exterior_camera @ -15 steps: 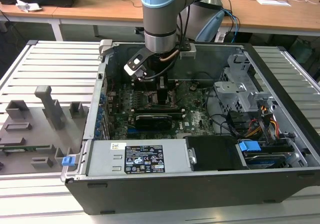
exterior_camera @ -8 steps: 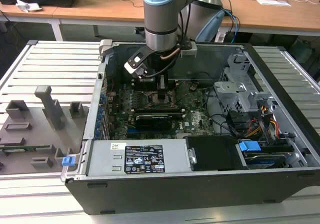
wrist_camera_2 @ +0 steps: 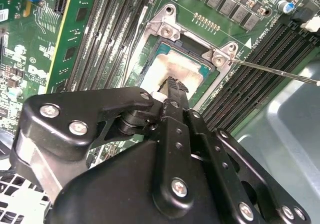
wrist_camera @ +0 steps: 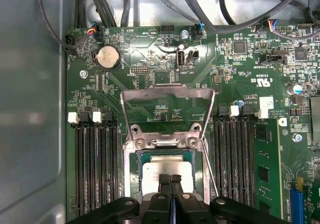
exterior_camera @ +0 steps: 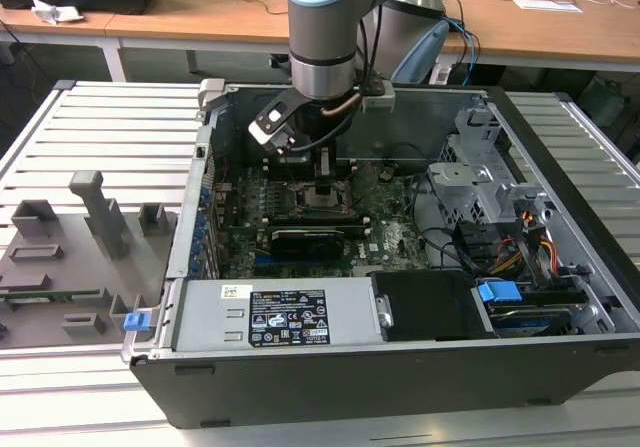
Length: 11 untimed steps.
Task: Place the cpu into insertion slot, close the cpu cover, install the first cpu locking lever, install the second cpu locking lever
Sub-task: 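Place the cpu into insertion slot, then close the cpu cover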
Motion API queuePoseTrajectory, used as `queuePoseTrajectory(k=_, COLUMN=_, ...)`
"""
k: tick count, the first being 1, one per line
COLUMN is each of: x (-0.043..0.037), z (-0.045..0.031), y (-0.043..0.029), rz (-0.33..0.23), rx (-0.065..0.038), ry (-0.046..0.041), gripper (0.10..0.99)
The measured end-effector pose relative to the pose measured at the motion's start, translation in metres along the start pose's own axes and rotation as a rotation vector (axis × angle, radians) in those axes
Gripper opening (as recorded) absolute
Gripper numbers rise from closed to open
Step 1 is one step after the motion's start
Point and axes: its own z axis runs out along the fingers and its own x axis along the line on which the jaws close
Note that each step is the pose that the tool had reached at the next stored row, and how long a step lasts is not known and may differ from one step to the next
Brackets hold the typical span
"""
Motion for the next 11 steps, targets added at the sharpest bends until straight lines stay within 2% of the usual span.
queuePoseTrajectory(k=6, x=0.0, z=-0.0054, y=0.0004, rz=0.0, rx=0.0, ry=0.0, gripper=0.106)
queuePoseTrajectory(k=11, x=-0.0001, z=-0.007, y=0.0005, rz=0.0, rx=0.0, ry=0.0, gripper=0.106)
